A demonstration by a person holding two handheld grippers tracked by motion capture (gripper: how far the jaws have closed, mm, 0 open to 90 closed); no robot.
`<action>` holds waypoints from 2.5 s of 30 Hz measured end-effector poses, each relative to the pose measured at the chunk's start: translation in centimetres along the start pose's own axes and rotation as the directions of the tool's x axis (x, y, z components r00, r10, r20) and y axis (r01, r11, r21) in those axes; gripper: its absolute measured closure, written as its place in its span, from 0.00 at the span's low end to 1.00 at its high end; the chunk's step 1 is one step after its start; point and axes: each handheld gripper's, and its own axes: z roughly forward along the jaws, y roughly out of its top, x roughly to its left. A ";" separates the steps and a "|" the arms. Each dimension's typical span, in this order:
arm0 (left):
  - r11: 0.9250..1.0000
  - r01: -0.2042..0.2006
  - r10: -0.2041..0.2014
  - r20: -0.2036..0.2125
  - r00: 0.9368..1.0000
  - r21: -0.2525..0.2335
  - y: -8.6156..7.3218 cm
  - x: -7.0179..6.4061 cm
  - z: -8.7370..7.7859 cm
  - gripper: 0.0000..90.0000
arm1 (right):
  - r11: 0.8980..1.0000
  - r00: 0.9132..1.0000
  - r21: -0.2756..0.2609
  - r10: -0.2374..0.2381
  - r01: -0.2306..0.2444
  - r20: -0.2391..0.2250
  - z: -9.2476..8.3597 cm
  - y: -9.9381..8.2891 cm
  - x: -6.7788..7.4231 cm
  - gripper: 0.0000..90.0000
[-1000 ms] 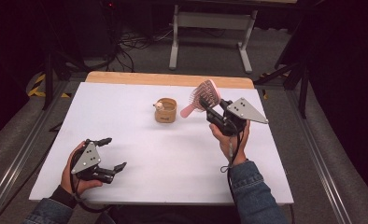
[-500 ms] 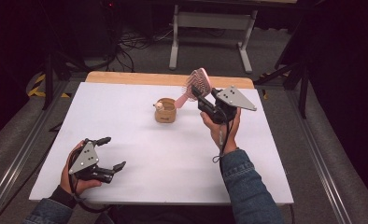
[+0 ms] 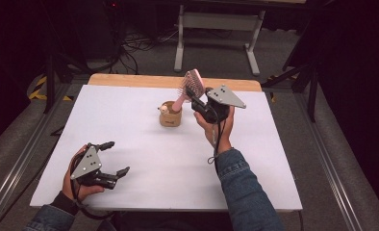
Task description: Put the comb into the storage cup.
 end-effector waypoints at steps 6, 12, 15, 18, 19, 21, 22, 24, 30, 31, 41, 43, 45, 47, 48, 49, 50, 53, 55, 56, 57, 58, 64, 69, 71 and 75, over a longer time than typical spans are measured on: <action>1.000 0.002 -0.002 0.004 1.000 0.000 0.0 0.0 0.0 0.07 | 1.000 1.000 0.016 0.005 -0.005 0.005 0.6 -0.6 0.1 0.71; 1.000 0.007 -0.007 0.006 1.000 0.002 -0.1 0.1 0.1 0.07 | 0.999 1.000 0.027 0.019 -0.020 0.021 1.1 -1.2 0.0 0.71; 1.000 0.005 -0.005 0.006 1.000 0.002 -0.1 0.0 0.1 0.07 | 0.999 0.999 0.040 0.031 -0.032 0.023 1.3 -1.7 0.0 0.71; 1.000 0.003 -0.003 0.006 1.000 0.003 -0.1 0.0 0.1 0.07 | 0.999 0.999 0.037 0.035 -0.036 0.027 1.4 -1.9 -0.1 0.71; 1.000 0.002 -0.002 0.008 1.000 0.006 -0.1 0.0 0.1 0.07 | 0.998 0.999 0.036 0.041 -0.042 0.025 1.4 -2.0 -0.1 0.71; 1.000 -0.001 0.001 0.010 1.000 0.010 -0.1 0.0 0.2 0.07 | 0.998 0.998 0.035 0.053 -0.053 0.021 1.5 -2.1 -0.1 0.71; 1.000 -0.002 0.002 0.010 1.000 0.010 -0.1 -0.1 0.2 0.07 | 0.998 0.999 0.037 0.049 -0.050 0.023 1.5 -2.2 -0.1 0.71; 1.000 -0.001 0.001 0.012 1.000 0.009 -0.1 0.0 0.2 0.07 | 0.998 0.998 0.037 0.059 -0.060 0.019 1.7 -2.4 -0.2 0.71; 1.000 -0.001 0.000 0.018 1.000 0.004 -0.1 -0.1 0.2 0.06 | 0.995 0.996 0.051 0.086 -0.087 0.019 1.9 -3.3 -0.2 0.71; 1.000 -0.003 0.003 0.020 1.000 0.004 -0.1 -0.1 0.2 0.06 | 0.994 0.995 0.055 0.096 -0.097 0.019 2.0 -3.5 -0.2 0.71; 1.000 -0.005 0.005 0.022 1.000 0.006 -0.1 -0.1 0.2 0.06 | 0.990 0.992 0.066 0.122 -0.122 0.011 2.2 -4.6 0.2 0.71; 1.000 -0.005 0.005 0.023 1.000 0.006 -0.1 -0.1 0.2 0.06 | 0.990 0.992 0.068 0.123 -0.124 0.014 2.2 -4.8 0.2 0.71; 1.000 -0.005 0.005 0.024 1.000 0.007 -0.1 -0.1 0.2 0.06 | 0.989 0.991 0.070 0.133 -0.133 0.010 2.3 -4.9 0.3 0.71; 1.000 -0.006 0.005 0.024 1.000 0.007 -0.1 -0.1 0.3 0.06 | 0.988 0.991 0.074 0.137 -0.137 0.008 2.4 -5.1 0.5 0.71; 1.000 -0.006 0.005 0.024 1.000 0.007 -0.1 -0.1 0.3 0.06 | 0.988 0.991 0.074 0.137 -0.137 0.008 2.4 -5.1 0.5 0.71; 1.000 -0.007 0.007 0.022 1.000 0.007 -0.1 -0.1 0.2 0.06 | 0.988 0.990 0.075 0.139 -0.138 0.004 2.5 -5.1 0.5 0.71; 1.000 -0.006 0.006 0.023 1.000 0.006 -0.1 -0.2 0.2 0.06 | 0.987 0.990 0.076 0.139 -0.139 -0.002 2.5 -5.3 0.6 0.71; 1.000 -0.007 0.006 0.021 1.000 0.008 -0.1 -0.2 0.2 0.06 | 0.987 0.990 0.083 0.141 -0.140 0.000 2.6 -5.5 0.8 0.71; 1.000 -0.008 0.008 0.018 1.000 0.011 0.0 -0.2 0.2 0.06 | 0.987 0.990 0.086 0.140 -0.139 -0.004 2.7 -5.6 0.8 0.71; 1.000 -0.009 0.009 0.017 1.000 0.012 0.0 -0.2 0.2 0.06 | 0.985 0.989 0.088 0.147 -0.146 -0.009 2.7 -5.7 0.9 0.71; 1.000 -0.008 0.007 0.017 1.000 0.012 -0.1 -0.2 0.2 0.06 | 0.985 0.988 0.082 0.152 -0.150 -0.010 2.7 -5.9 0.8 0.70; 1.000 -0.008 0.008 0.016 1.000 0.012 0.0 -0.2 0.3 0.06 | 0.985 0.988 0.082 0.152 -0.151 -0.008 2.7 -5.9 0.8 0.70; 1.000 -0.008 0.008 0.019 1.000 0.011 0.0 -0.2 0.3 0.06 | 0.984 0.987 0.080 0.159 -0.158 -0.011 2.6 -6.1 0.9 0.70; 1.000 -0.008 0.007 0.020 1.000 0.010 -0.1 -0.2 0.3 0.06 | 0.983 0.987 0.086 0.163 -0.162 -0.011 2.5 -6.3 0.9 0.69; 1.000 -0.008 0.008 0.020 1.000 0.010 0.0 -0.2 0.3 0.06 | 0.983 0.987 0.092 0.159 -0.158 -0.003 2.4 -6.5 0.8 0.68; 1.000 -0.007 0.006 0.021 1.000 0.010 0.0 -0.3 0.3 0.06 | 0.981 0.986 0.105 0.164 -0.163 0.001 2.1 -7.1 0.7 0.68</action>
